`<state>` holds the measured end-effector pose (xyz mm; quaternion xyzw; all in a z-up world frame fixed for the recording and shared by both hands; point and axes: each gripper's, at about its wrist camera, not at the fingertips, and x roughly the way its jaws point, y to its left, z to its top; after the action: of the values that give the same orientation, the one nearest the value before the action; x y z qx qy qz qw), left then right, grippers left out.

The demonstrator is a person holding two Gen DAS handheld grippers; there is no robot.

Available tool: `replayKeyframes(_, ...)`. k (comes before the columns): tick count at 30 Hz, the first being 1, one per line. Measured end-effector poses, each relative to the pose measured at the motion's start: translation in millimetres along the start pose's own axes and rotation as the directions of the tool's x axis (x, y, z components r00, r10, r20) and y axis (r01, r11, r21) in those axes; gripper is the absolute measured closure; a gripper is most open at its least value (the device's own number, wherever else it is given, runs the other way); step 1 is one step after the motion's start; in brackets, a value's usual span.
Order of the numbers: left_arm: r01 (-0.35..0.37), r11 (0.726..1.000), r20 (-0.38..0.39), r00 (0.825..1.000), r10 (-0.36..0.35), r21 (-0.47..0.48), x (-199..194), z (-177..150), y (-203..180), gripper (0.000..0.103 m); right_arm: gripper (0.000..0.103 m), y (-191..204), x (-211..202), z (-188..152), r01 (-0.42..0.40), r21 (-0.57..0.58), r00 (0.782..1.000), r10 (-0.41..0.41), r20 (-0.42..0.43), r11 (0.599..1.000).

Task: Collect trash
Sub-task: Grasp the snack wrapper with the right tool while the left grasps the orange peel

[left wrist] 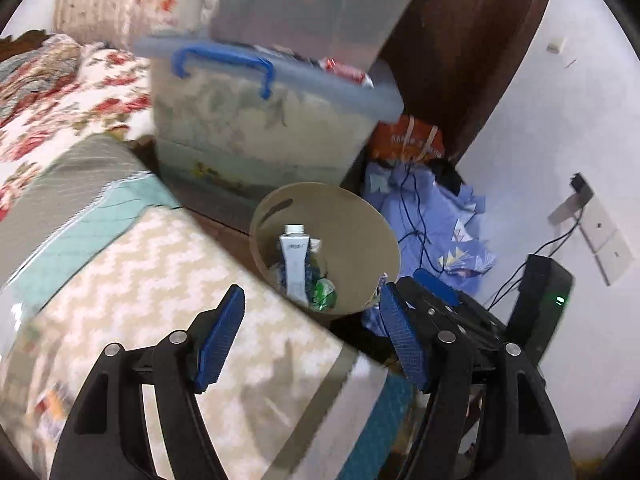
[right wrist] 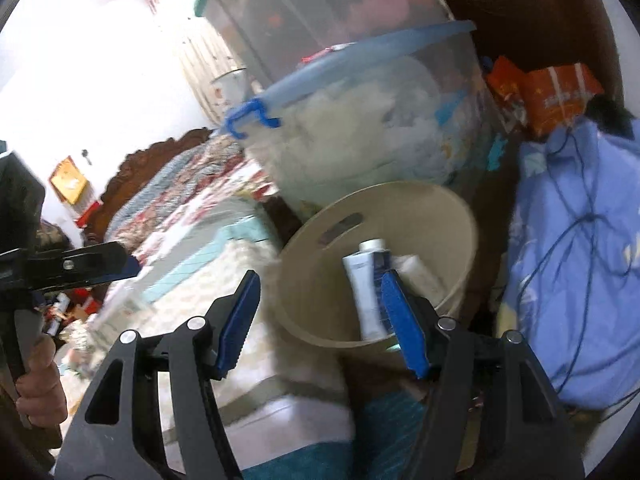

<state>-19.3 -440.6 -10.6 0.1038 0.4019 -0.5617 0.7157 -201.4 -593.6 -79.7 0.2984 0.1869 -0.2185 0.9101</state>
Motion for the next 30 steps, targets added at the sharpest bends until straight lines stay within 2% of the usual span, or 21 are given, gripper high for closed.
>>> replayKeyframes(3,-0.034,0.999,0.045,0.998,0.035,-0.026,-45,-22,20,0.036,0.038,25,-2,-12,-0.068,-0.002,0.997,0.068,-0.022,0.998)
replayKeyframes(7,-0.115,0.986,0.107,0.986,0.128,-0.120,-117,-65,66,0.036,0.038,66,3,-33,-0.160,-0.026,0.984,0.157,-0.081,0.987)
replayKeyframes(11,-0.247,0.944,0.128,0.952,0.279,-0.219,-175,-110,109,0.037,0.038,115,15,-59,-0.242,-0.077,0.959,0.226,-0.169,0.967)
replayKeyframes(14,-0.298,0.908,0.114,0.933,0.343,-0.295,-202,-144,137,0.037,0.040,147,25,-77,-0.295,-0.099,0.933,0.264,-0.243,0.950)
replayKeyframes(16,-0.310,0.892,0.093,0.929,0.357,-0.330,-207,-163,150,0.038,0.044,167,33,-90,-0.334,-0.103,0.909,0.291,-0.298,0.937)
replayKeyframes(18,-0.310,0.883,0.068,0.932,0.355,-0.353,-206,-178,161,0.038,0.053,190,43,-103,-0.375,-0.106,0.876,0.315,-0.365,0.921)
replayKeyframes(20,-0.275,0.881,0.037,0.949,0.313,-0.385,-199,-194,171,0.038,0.057,209,49,-113,-0.390,-0.134,0.861,0.309,-0.405,0.911)
replayKeyframes(23,-0.224,0.881,-0.006,0.970,0.243,-0.416,-180,-207,179,0.039,0.058,228,56,-116,-0.382,-0.196,0.867,0.277,-0.414,0.903)
replayKeyframes(25,-0.187,0.884,-0.026,0.981,0.194,-0.428,-169,-212,182,0.043,0.056,239,65,-112,-0.363,-0.218,0.871,0.247,-0.424,0.906)
replayKeyframes(28,-0.147,0.892,-0.037,0.989,0.145,-0.426,-155,-215,181,0.044,0.055,242,84,-105,-0.338,-0.198,0.871,0.226,-0.437,0.920)
replayKeyframes(30,-0.142,0.899,-0.047,0.990,0.135,-0.415,-147,-215,179,0.044,0.043,244,101,-102,-0.311,-0.189,0.866,0.196,-0.461,0.931)
